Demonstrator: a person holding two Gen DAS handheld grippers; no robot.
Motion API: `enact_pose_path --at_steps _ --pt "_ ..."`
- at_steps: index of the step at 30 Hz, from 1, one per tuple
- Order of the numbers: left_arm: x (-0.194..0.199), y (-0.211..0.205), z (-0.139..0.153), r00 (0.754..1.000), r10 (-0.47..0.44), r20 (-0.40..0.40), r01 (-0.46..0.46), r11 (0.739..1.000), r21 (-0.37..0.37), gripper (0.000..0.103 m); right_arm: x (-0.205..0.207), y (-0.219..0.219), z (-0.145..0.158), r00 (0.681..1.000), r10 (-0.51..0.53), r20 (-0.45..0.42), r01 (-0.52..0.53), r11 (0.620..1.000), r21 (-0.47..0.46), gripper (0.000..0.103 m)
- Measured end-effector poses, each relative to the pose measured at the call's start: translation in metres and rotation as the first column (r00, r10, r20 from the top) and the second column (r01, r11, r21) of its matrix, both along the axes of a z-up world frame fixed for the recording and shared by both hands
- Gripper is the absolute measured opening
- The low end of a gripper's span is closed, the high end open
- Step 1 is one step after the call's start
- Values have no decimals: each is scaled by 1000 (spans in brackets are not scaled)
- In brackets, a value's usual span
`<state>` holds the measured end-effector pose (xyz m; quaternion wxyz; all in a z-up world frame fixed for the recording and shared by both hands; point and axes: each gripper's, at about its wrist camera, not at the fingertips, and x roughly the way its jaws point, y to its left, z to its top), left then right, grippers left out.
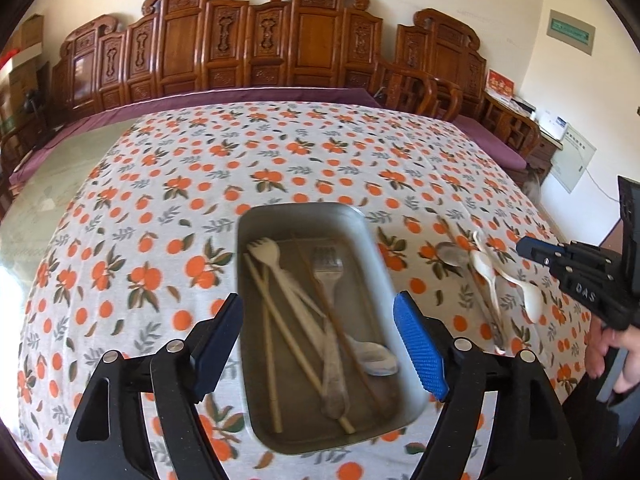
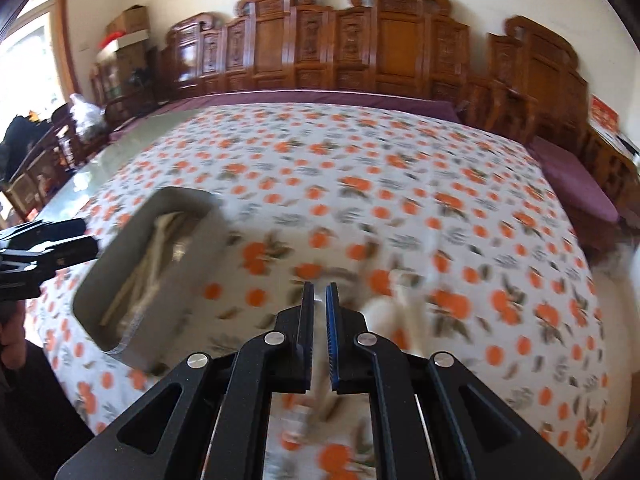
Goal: Organize utensils
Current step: 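Move the right tool to the pile and grasp a white plastic spoon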
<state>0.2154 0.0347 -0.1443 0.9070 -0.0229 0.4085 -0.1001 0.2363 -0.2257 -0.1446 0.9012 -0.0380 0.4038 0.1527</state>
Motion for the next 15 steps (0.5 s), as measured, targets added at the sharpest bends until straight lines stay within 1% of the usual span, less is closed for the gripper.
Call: enact_pose_path --at_steps 4,8,12,15 --pt "0 -14 -2 1000 -18 -4 18 1000 -8 75 1 -23 -7 999 -36 -2 36 999 -2 17" --pt "-1 -27 -5 999 -35 -7 35 999 2 75 2 -29 -21 998 -50 -27 50 999 2 18" --pt "-1 -39 -8 999 -49 -11 49 999 7 75 1 -26 -40 997 -51 -57 51 999 1 23" --pt "-3 -45 -8 998 -59 -5 59 998 7 75 1 -25 -50 995 -54 -81 56 998 19 25"
